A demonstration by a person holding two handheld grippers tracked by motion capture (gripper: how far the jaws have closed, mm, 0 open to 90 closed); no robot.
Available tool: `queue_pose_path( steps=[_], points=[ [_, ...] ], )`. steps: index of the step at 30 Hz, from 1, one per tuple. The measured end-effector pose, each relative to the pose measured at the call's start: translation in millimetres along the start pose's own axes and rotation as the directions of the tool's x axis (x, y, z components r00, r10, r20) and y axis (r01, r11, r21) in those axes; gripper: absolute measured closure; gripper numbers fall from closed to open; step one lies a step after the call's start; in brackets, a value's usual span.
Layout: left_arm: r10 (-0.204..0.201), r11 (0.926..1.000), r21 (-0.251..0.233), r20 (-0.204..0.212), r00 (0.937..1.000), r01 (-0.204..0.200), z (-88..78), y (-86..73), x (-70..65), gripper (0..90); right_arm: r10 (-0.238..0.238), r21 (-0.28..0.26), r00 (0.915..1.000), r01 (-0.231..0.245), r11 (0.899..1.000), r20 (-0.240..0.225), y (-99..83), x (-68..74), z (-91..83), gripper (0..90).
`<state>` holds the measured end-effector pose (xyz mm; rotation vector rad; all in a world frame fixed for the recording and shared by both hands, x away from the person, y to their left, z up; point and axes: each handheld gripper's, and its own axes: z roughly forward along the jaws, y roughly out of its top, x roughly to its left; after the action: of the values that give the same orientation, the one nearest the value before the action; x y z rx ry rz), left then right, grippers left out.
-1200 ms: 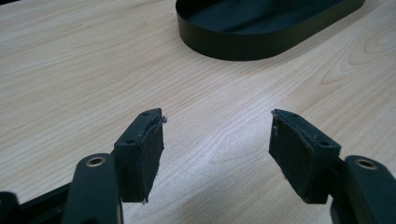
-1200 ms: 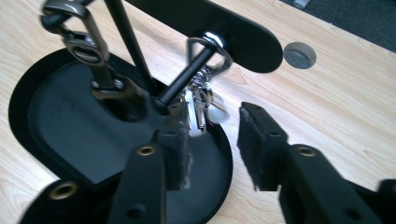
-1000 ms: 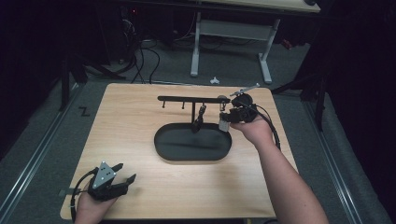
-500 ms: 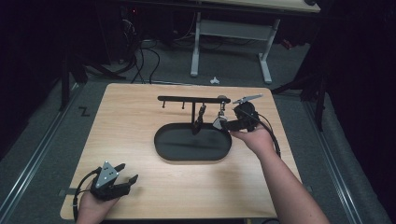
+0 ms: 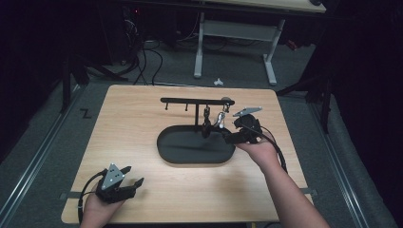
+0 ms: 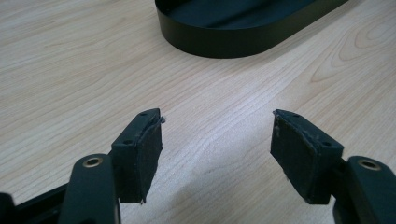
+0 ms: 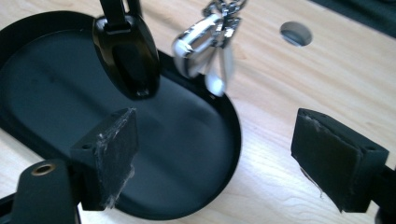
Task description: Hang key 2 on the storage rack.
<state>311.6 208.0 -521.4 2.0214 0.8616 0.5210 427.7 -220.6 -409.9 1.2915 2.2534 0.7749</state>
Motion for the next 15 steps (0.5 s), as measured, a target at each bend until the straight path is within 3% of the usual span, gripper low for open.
queue_pose_path(
  steps=[4, 10, 15],
  points=[
    [0.002, 1.0, 0.001, 0.009, 1.0, -0.002, 3.4, 1.8, 0.5, 34.4, 0.031, -0.011, 0.9978, -0.032, 0.999, -0.058, -2.9, 2.0, -2.6, 15.7],
    [0.008, 1.0, 0.0, 0.023, 0.9997, -0.008, 9.2, 4.7, -0.8, 34.4, 0.038, -0.018, 0.9965, -0.039, 0.999, -0.074, -13.1, 6.1, -6.2, 15.6],
    [0.014, 0.9999, 0.004, 0.029, 0.9995, -0.014, 11.2, 5.7, -2.5, 34.4, 0.047, -0.01, 0.9951, -0.048, 0.999, -0.087, -33.7, 8.6, -6.9, 15.5]
  ],
)
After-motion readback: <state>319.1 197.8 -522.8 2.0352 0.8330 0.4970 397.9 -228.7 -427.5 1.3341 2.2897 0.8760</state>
